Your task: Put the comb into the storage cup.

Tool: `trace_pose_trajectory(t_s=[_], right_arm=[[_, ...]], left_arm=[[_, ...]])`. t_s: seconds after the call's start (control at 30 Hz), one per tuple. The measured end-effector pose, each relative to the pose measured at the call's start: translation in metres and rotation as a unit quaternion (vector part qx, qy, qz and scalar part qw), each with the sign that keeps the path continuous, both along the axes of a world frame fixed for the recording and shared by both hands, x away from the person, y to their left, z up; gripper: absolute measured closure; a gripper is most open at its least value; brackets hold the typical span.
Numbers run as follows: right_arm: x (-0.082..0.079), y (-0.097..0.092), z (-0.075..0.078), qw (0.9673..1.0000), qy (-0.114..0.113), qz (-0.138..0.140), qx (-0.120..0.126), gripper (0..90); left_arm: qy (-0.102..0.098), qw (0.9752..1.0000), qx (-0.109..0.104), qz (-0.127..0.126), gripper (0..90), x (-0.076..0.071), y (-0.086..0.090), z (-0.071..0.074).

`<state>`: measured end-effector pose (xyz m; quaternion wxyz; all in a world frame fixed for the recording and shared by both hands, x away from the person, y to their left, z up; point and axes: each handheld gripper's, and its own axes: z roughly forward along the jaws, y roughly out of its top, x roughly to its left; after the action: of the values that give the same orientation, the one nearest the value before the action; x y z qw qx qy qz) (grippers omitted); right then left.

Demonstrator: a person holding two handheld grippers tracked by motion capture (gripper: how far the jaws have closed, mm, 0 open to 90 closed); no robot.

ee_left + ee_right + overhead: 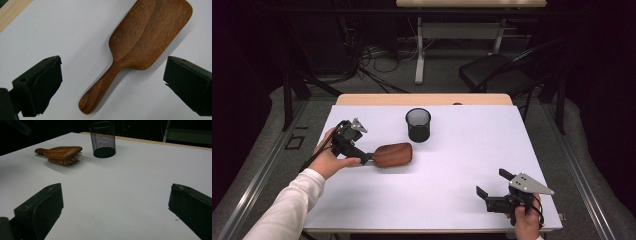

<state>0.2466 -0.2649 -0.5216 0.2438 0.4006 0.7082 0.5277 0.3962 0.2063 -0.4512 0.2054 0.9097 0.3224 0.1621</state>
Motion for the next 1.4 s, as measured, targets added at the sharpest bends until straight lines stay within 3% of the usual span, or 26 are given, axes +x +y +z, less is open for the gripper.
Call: trace_pose_trajectory(t_s=[0.23,0.37,0.73,0.87,1.03,1.1,1.2,1.4], right_arm=[[0.0,0.0,0.0,1.0,0.001,0.0,0.001,0.0],[0.0,0.0,0.0,1.0,0.004,0.001,-0.002,0.0],[0.001,0.001,-0.001,1.0,0.005,0.004,-0.001,0.0],[0.001,0.001,-0.001,1.0,0.007,0.005,-0.002,0.0],[0.001,0.001,-0.002,1.0,0.007,0.006,-0.003,0.0],[0.001,0.001,-0.002,1.0,0.007,0.006,-0.002,0.0],[0.001,0.001,-0.002,1.0,0.007,0.006,-0.002,0.0],[0.001,0.001,-0.002,0.9999,0.008,0.008,-0.004,0.0]], left_arm=[[0.01,0.9993,0.029,-0.022,2.1,0.0,-0.005,-0.004],[0.012,0.9976,0.057,-0.036,2.3,0.003,-0.006,-0.006],[0.017,0.9961,0.072,-0.047,4.5,0.008,-0.003,-0.011],[0.017,0.9962,0.077,-0.036,13.5,0.012,-0.002,-0.012],[0.018,0.9971,0.072,-0.017,15.9,0.019,0.001,-0.013],[0.019,0.9966,0.08,-0.009,18.0,0.022,0.001,-0.016],[0.021,0.9954,0.093,-0.006,26.6,0.025,0.001,-0.018],[0.016,0.9953,0.096,-0.003,44.1,0.029,0.001,-0.021]])
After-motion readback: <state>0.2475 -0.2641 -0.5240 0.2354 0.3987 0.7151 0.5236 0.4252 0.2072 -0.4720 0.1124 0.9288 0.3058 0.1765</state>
